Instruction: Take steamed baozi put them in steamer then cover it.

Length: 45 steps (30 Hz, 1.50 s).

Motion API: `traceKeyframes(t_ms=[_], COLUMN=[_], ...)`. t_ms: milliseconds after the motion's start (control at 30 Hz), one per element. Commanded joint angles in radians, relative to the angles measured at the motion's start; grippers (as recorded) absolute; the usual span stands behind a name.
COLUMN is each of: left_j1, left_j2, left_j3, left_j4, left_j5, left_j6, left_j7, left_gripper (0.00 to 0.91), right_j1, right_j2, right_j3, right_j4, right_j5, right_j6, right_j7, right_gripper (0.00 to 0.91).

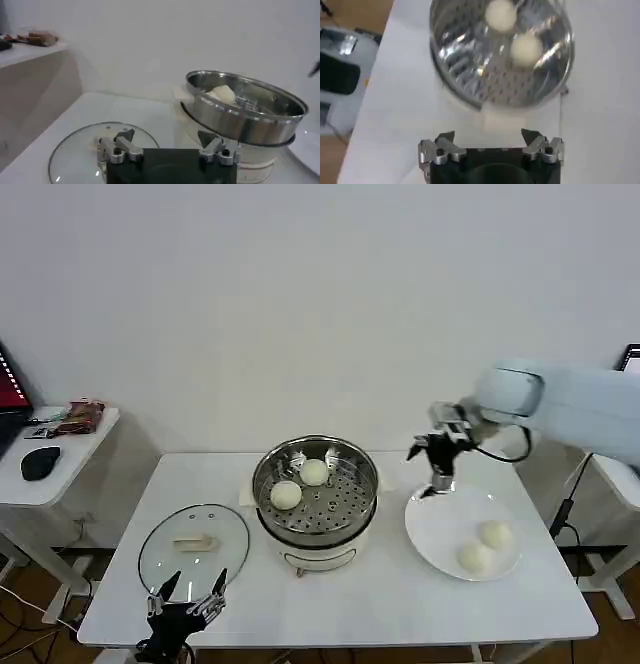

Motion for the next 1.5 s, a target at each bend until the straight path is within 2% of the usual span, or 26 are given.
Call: traceKeyframes(t_ms=[33,333,633,900,1500], left_j1=[0.001,-0.005,-0.001,0.001,0.001], left_j2=[-0.001,0.0,-0.004,-0.007,-0.009], left_j3=[-0.002,-0.007,-0.008,-0.01,-0.011], left_j4=[-0.002,0.001,0.006,0.011,0.008], left_j5=[0.001,0.0,0.0,0.0,0.001], left_j6=[0.002,0.004,0.004,0.004,0.012], left_j7=[-0.001,-0.001,-0.001,-0.003,-0.012], left_gripper=[0.907,0.907,0.907,0.907,0.907], right_j1=[-0.113,-0.276,-0.426,-0.543,-0.67], right_j2=[-0.163,-0.174,-0.165,-0.156,-0.104], right_j3=[0.046,0.145,0.246,0.354,0.467], right_j4=[-0.01,-0.055,-0.12,-0.176,-0.271], right_j5=[-0.18,-0.229,-0.28,-0.322,-0.363], right_j6=[0.081,0.103,0.14,0.166,0.167], right_j7=[-0.061,-0.036,-0.047,-0.035,-0.027], right_gripper=[0.907,0.907,0.907,0.907,0.907])
